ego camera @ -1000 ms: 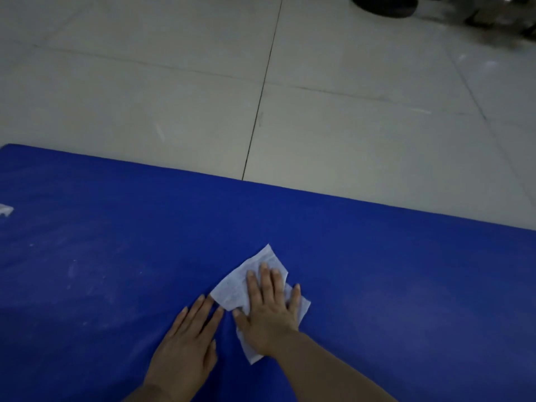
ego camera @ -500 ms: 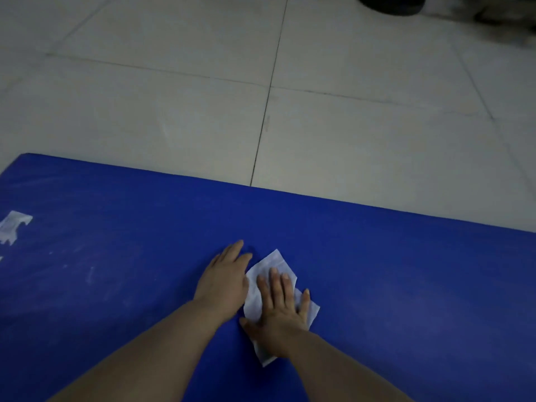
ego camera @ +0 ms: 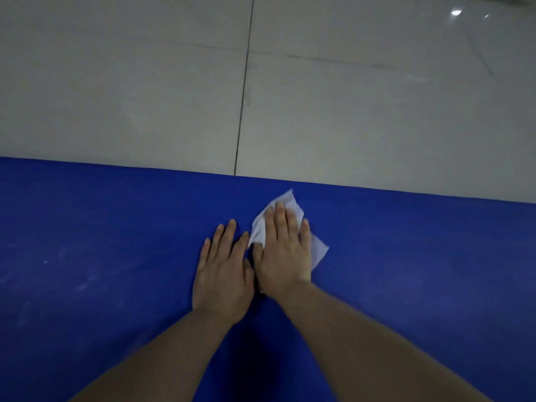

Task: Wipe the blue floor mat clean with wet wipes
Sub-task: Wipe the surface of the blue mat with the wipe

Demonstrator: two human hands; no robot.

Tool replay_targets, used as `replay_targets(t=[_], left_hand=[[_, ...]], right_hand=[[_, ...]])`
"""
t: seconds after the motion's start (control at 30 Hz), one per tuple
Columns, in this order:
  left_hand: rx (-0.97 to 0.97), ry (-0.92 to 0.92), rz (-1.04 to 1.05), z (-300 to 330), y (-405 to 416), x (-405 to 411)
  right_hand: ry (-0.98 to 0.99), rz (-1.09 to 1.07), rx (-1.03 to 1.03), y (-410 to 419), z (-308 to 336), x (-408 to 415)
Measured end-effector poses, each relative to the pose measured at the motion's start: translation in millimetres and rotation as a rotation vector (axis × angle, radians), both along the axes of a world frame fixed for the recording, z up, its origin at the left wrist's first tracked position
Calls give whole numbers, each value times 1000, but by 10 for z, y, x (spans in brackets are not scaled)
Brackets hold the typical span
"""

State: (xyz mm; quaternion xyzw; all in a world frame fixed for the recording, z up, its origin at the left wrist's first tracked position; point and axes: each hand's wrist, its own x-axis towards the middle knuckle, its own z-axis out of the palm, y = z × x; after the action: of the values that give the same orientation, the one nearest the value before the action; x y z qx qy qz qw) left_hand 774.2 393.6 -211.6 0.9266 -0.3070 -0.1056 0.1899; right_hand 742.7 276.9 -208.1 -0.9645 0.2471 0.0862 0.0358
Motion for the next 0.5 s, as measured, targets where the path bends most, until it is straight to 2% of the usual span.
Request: replay_targets(t=[0.2, 0.4, 0.5], left_hand=[[58, -122, 7, -85, 1, -3], [31, -243, -54, -133, 38, -30], [31, -258, -85, -162, 27, -21]], right_hand=[[15, 140, -102, -670, 26, 294], [49, -209, -203, -1456, 58, -380], [109, -256, -270, -1470, 92, -294]])
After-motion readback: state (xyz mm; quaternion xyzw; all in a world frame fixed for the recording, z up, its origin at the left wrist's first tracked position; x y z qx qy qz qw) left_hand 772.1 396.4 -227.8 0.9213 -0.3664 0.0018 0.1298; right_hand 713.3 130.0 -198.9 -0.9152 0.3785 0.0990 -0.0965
